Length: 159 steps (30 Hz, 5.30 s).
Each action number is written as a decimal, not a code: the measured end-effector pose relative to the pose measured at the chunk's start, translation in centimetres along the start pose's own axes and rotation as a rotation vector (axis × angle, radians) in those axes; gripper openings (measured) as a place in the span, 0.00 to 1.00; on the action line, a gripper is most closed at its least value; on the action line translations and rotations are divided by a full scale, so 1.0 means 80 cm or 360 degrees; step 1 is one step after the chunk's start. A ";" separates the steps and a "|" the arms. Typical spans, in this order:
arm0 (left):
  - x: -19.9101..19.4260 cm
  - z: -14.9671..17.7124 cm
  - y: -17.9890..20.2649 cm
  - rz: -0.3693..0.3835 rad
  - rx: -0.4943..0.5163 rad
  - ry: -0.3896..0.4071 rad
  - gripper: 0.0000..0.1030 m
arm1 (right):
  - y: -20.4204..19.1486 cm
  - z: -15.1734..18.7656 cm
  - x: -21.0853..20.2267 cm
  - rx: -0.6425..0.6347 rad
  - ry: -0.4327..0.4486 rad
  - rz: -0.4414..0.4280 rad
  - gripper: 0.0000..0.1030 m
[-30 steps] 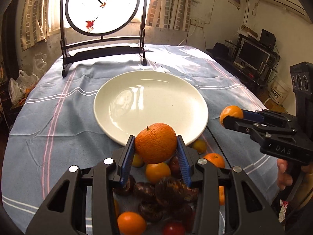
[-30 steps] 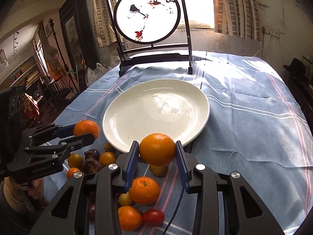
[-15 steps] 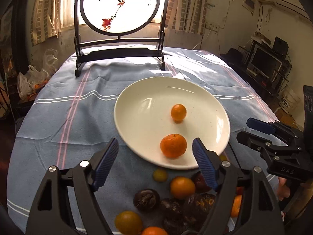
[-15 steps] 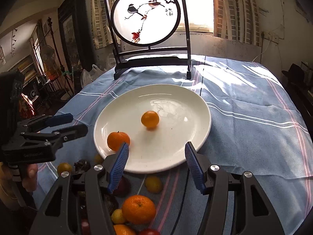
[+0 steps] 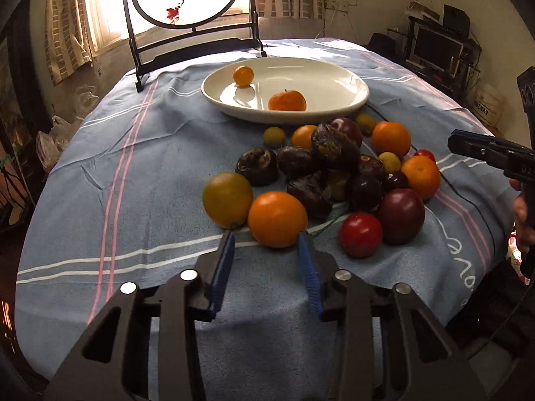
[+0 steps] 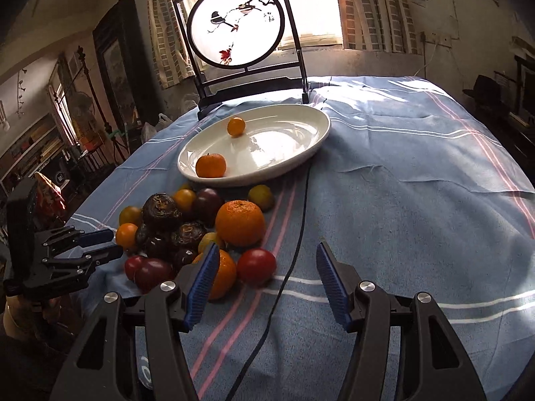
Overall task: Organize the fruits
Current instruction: 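Grasp another orange with the left tool while the right tool grasps a tangerine, place both on plate, then grasp a yellow fruit with the left tool while the right tool grasps a red tomato, place both on plate, then grasp a red tomato with the left tool while the right tool grasps a dark plum, place both on plate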
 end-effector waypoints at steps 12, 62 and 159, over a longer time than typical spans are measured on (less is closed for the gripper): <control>0.020 -0.017 0.016 -0.0076 -0.0003 0.0072 0.49 | -0.020 0.014 0.001 -0.0056 -0.0060 -0.0061 0.59; 0.084 -0.186 -0.004 0.0115 -0.0187 -0.0021 0.38 | 0.024 -0.157 0.106 0.0016 -0.0057 -0.0063 0.39; -0.014 -0.082 -0.002 0.0084 0.0022 0.0168 0.68 | -0.022 -0.080 0.038 -0.0214 -0.0014 0.0027 0.47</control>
Point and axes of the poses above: each gripper's, at about its wrist camera, not at the fingertips, and x roughly the way its jaws point, y to its right, z to its underside, the point moved 7 cm from there along x, roughly the way its jaws point, and after that the axes turned 13 degrees about -z, right-handed, at the moved point
